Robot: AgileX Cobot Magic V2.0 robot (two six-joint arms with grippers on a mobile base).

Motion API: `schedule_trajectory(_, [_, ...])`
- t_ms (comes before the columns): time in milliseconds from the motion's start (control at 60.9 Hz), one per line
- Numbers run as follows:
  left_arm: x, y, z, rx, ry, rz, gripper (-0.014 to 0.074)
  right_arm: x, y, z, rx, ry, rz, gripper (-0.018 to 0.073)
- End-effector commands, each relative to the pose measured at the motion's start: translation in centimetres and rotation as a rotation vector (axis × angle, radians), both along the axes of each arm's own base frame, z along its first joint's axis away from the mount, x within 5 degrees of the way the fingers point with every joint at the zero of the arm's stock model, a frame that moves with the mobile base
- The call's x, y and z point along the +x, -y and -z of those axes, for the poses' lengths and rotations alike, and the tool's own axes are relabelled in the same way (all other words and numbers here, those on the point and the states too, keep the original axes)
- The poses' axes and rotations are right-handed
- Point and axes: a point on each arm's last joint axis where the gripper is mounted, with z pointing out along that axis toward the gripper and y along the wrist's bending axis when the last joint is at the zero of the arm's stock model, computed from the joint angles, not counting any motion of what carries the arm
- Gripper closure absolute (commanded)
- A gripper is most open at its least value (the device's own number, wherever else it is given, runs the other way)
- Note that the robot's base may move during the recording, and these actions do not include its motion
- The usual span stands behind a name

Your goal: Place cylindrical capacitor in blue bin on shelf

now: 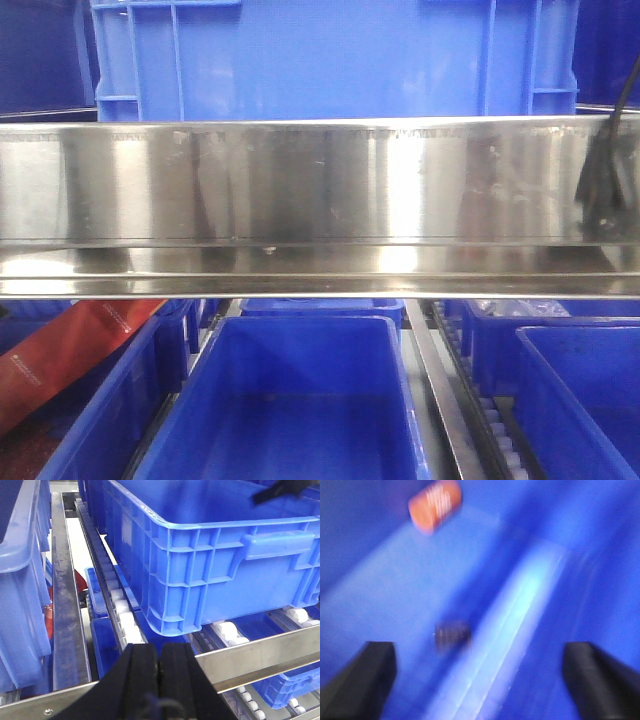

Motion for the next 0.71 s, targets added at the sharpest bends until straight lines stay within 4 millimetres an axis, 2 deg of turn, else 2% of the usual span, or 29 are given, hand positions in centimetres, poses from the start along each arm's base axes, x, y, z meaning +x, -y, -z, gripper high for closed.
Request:
schedule_trajectory(0, [-0.1, -0.1, -0.1, -0.02, 0.013, -0.002, 0.0708, -1.9, 1.0, -3.0, 0.039, 0.096, 0.0, 0.0249])
schedule_trajectory(115, [-0.1, -0.1, -0.1, -0.02, 0.013, -0.002, 0.0708, -4.1, 2.0, -4.7, 0.059, 0.139, 0.0, 0.0517])
schedule_trajectory(263, [-0.1, -0.1, -0.1, -0.02, 0.013, -0.002, 0.0708, -7.6, 3.7, -5.4, 0.095, 0.218, 0.01, 0.0725])
schedule_trajectory(427, [-0.1, -0.1, -0.1, -0.016, 0.016, -0.004, 0.0708, -11.9, 5.9, -3.5, 0.138, 0.302, 0.028, 0.072])
schedule_trajectory(690, [0.0, -0.2, -0.1, 0.001, 0.027, -0.013, 0.0708, -18.1, 9.0, 2.8, 0.175, 0.375, 0.05, 0.0721])
